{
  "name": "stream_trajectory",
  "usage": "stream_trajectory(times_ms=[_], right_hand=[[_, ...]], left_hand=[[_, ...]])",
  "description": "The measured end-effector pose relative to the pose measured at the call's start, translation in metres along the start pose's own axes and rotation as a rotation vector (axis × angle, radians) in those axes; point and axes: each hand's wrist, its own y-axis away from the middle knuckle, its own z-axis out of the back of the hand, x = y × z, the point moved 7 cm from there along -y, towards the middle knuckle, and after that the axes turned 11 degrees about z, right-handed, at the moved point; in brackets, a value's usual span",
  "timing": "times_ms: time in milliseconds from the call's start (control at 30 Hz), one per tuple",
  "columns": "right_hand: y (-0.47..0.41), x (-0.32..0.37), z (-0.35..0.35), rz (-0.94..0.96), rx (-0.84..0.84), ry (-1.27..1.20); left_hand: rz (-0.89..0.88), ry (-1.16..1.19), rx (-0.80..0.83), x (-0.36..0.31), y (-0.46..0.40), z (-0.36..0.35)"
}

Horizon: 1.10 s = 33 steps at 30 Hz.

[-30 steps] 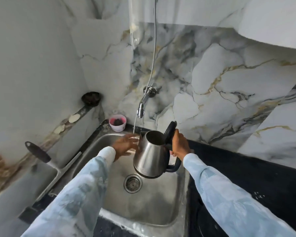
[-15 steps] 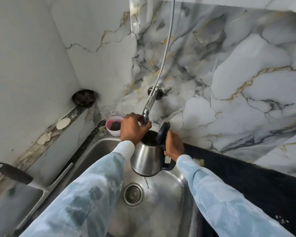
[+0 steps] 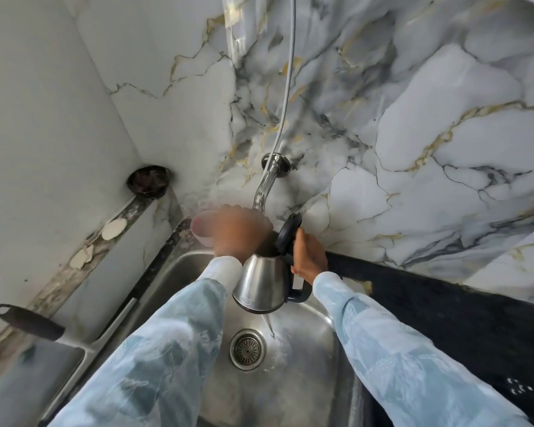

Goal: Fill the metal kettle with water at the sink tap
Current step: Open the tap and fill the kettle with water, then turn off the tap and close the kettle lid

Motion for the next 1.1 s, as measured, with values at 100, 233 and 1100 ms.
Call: stream_trajectory(times_ms=[100, 233, 1100], right_hand=[[-0.001, 0.0, -0.001, 0.007, -0.019, 0.009], [-0.001, 0.0, -0.004, 0.02, -0.013, 0.019], [-0.011, -0.004, -0.008, 0.063, -0.029, 0.075]], left_hand=[[-0.046, 0.16, 0.114, 0.013, -0.004, -0.002], [0.157, 0.427, 0.376, 0.058, 0.025, -0.021], [0.284, 0.585, 0.475, 0.105, 0.064, -0.048]])
